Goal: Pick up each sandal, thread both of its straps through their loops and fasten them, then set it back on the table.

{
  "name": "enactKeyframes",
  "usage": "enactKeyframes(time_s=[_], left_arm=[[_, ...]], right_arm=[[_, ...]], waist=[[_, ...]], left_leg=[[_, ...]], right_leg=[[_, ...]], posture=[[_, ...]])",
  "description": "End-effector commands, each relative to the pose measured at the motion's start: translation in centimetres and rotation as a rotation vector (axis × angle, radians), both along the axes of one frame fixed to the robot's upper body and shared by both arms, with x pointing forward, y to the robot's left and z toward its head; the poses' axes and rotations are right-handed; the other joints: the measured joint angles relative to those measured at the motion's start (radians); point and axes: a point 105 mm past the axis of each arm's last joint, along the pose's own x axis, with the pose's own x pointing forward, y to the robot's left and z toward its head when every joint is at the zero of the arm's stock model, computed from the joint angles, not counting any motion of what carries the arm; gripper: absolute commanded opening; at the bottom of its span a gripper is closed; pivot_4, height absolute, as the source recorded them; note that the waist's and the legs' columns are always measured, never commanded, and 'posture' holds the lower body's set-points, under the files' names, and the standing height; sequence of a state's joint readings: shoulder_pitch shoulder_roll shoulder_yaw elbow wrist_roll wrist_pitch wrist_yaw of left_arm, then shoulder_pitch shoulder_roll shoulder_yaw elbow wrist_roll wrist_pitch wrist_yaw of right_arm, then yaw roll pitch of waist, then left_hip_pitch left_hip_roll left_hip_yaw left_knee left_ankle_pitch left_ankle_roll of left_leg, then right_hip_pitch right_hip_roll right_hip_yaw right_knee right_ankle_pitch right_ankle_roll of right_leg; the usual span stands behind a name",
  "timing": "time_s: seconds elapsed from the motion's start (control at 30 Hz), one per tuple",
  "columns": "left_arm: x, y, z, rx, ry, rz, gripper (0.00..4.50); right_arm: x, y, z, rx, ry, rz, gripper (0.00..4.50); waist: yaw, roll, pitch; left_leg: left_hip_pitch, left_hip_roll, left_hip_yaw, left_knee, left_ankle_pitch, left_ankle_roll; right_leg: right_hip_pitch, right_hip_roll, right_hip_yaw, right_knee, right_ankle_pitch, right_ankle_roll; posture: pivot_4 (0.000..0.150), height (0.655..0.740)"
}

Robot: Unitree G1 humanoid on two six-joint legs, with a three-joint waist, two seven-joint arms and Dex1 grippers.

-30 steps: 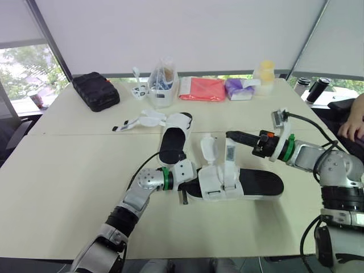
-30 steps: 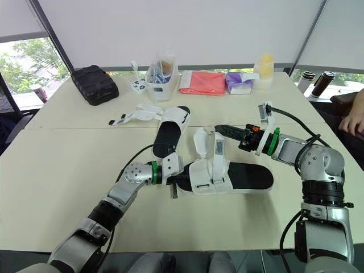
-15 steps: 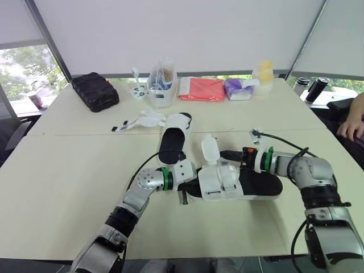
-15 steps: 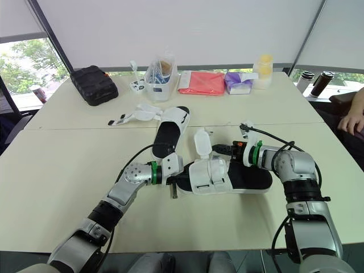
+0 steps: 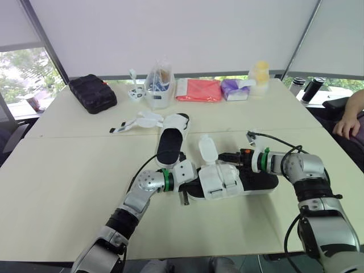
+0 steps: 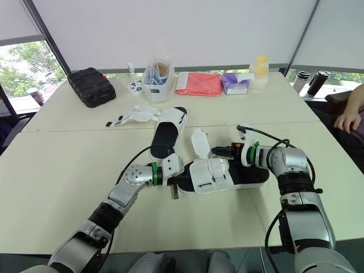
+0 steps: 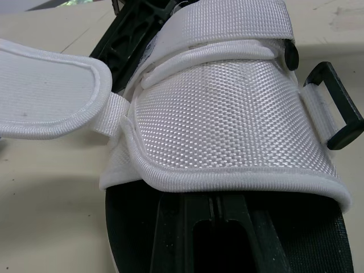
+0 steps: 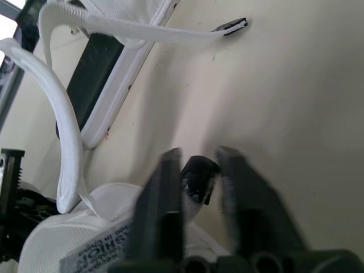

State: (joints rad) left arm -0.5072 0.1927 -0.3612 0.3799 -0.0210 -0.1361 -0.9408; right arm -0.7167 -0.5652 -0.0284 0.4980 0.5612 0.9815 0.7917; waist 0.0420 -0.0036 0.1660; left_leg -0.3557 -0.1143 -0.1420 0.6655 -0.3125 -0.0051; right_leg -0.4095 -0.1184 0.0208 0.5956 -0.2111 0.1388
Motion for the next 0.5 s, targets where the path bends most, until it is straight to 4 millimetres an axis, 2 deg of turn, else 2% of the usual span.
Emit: enactKeyframes(time_s=[0.03,0.1,0.13,0.23,0.3,0.4,0.5], left_arm=[[-0.2,0.2,-2.2,0.078,0.05,0.0,0.0],[0.1,0.3,-2.1,0.085,0.04,0.004,0.0],[0.2,0.3,-2.1,0.086,0.036,0.006,0.0],[0.6,0.4,-1.8,0.083,0.03,0.009,0.0],[0.8,0.3,-1.8,0.086,0.025,0.006,0.0],[1.0,0.3,-1.7,0.089,0.015,0.006,0.0],[1.3,0.1,-1.5,0.084,0.003,0.011,0.0]], right_arm=[[0.1,-1.8,0.9,-0.019,-0.044,-0.051,3.05],[0.2,-2.4,2.3,0.0,-0.104,-0.054,4.08],[0.2,-2.5,2.9,0.011,-0.122,-0.046,4.45],[0.5,-3.5,6.3,0.039,-0.254,-0.028,4.45],[0.4,-3.4,8.3,0.042,-0.318,0.026,4.45],[-0.1,-2.0,8.9,0.013,-0.347,0.141,4.45],[-0.5,0.6,8.8,0.016,-0.349,0.257,4.45]], waist=[[0.0,0.0,0.0],[0.002,0.0,0.0],[0.001,0.0,0.0],[0.0,0.001,0.0],[-0.004,0.002,0.001],[-0.005,0.002,0.001],[-0.003,0.002,0.001]], left_leg=[[0.0,0.0,0.0,0.0,0.0,0.0],[-0.001,0.0,0.0,0.0,0.0,0.0],[-0.001,-0.001,0.0,0.0,0.0,0.0],[-0.001,-0.001,0.0,0.0,0.0,0.0],[-0.001,-0.001,0.0,0.0,0.0,0.0],[-0.001,0.0,0.001,0.0,0.0,0.0],[-0.001,0.001,0.001,0.0,0.0,0.0]], right_leg=[[0.0,0.0,0.0,0.0,0.0,0.0],[0.0,0.0,0.0,0.0,0.0,0.0],[-0.001,0.0,0.0,0.0,0.0,0.0],[-0.001,0.0,0.0,0.0,0.0,0.001],[-0.001,0.0,0.0,0.0,0.0,0.001],[-0.001,0.0,0.001,0.0,0.0,0.001],[-0.001,0.0,0.0,0.0,0.0,0.001]], posture=[[0.15,0.74],[0.15,0.74],[0.15,0.74],[0.15,0.74],[0.15,0.74],[0.15,0.74],[0.15,0.74]])
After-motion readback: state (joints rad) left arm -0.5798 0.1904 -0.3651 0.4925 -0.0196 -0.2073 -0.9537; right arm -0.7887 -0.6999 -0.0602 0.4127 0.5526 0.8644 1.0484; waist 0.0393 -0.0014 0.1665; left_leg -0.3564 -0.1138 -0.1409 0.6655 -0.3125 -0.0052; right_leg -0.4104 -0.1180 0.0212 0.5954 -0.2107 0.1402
